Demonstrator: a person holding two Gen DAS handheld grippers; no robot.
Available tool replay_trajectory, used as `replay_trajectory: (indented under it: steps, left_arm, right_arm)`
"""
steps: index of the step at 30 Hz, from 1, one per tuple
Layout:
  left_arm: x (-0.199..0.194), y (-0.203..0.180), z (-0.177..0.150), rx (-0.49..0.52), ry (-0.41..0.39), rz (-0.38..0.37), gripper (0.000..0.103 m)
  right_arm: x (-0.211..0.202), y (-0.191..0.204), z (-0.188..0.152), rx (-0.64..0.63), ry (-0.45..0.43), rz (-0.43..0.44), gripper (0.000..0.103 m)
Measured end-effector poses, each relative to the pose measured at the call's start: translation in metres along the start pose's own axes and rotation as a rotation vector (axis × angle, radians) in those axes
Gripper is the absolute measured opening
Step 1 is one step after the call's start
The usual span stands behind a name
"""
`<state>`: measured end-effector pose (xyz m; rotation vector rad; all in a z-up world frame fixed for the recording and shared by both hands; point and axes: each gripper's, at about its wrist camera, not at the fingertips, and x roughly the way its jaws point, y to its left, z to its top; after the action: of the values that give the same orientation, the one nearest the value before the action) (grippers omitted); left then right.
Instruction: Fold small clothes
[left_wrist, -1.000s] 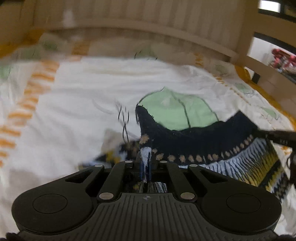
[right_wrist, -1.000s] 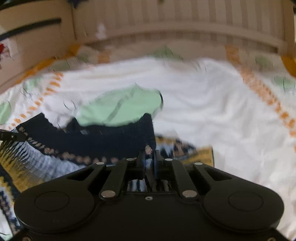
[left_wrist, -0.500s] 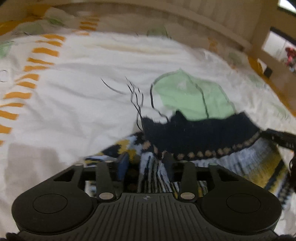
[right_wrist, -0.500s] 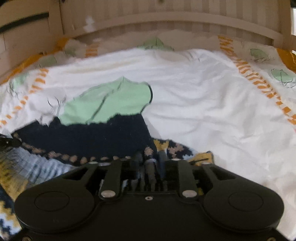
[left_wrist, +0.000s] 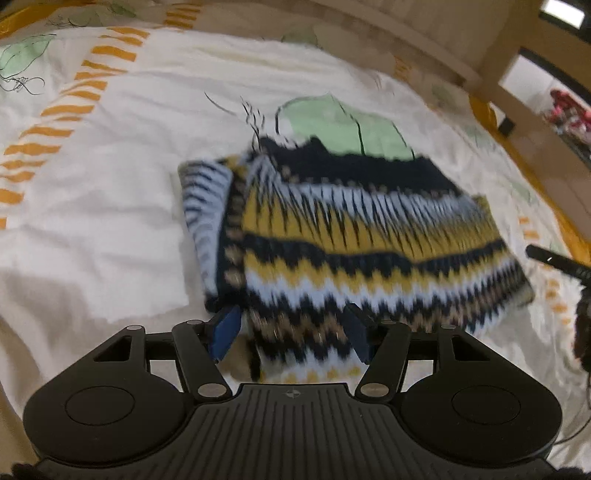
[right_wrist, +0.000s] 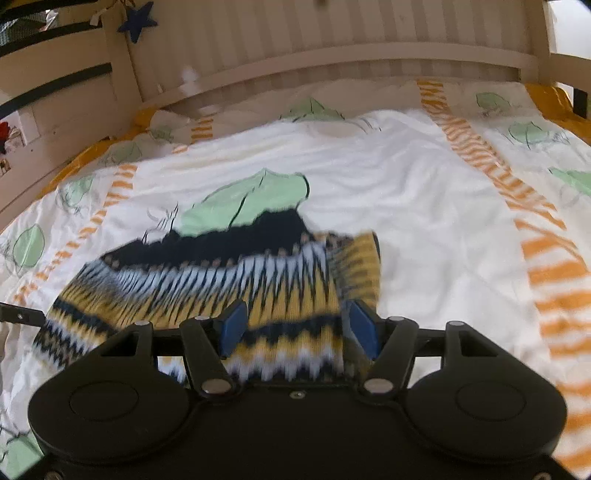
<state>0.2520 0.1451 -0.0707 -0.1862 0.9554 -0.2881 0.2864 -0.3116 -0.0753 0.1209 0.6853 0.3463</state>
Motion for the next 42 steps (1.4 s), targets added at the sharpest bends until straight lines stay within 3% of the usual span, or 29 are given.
replay_trajectory:
  steps: [4, 9, 13, 17, 23, 29, 39, 42]
  left_arm:
    - [0.001, -0.009, -0.008, 0.083, -0.025, 0.023, 0.059]
    - [0.015, 0.003, -0.014, 0.005, -0.030, -0.089, 0.059]
    - [0.021, 0.003, -0.018, 0.005, -0.021, -0.114, 0.055]
    - [0.020, 0.004, -0.017, -0.003, -0.044, -0.099, 0.007]
    - [-0.003, 0.003, -0.017, 0.080, -0.072, -0.041, 0.004]
    - [0.000, 0.026, -0.019, -0.010, 0.007, -0.025, 0.005]
    - [0.006, 0.028, -0.021, -0.034, 0.007, -0.032, 0.005]
    - [0.008, 0.028, -0.021, -0.035, 0.010, -0.030, 0.005]
  right_arm:
    - [-0.015, 0.003, -0.002, 0.006, -0.001, 0.007, 0.066]
    - [-0.022, -0.001, -0.018, 0.029, -0.024, 0.000, 0.067]
    - [-0.017, -0.010, -0.024, 0.064, 0.003, 0.000, 0.067]
    - [-0.011, -0.020, -0.024, 0.119, 0.013, 0.015, 0.067]
    - [-0.006, -0.020, -0.026, 0.104, 0.034, 0.007, 0.067]
    - [-0.008, -0.021, -0.027, 0.107, 0.035, 0.036, 0.067]
    - [0.000, -0.018, -0.030, 0.080, 0.081, 0.051, 0.066]
    - [0.002, -0.019, -0.031, 0.089, 0.093, 0.059, 0.058]
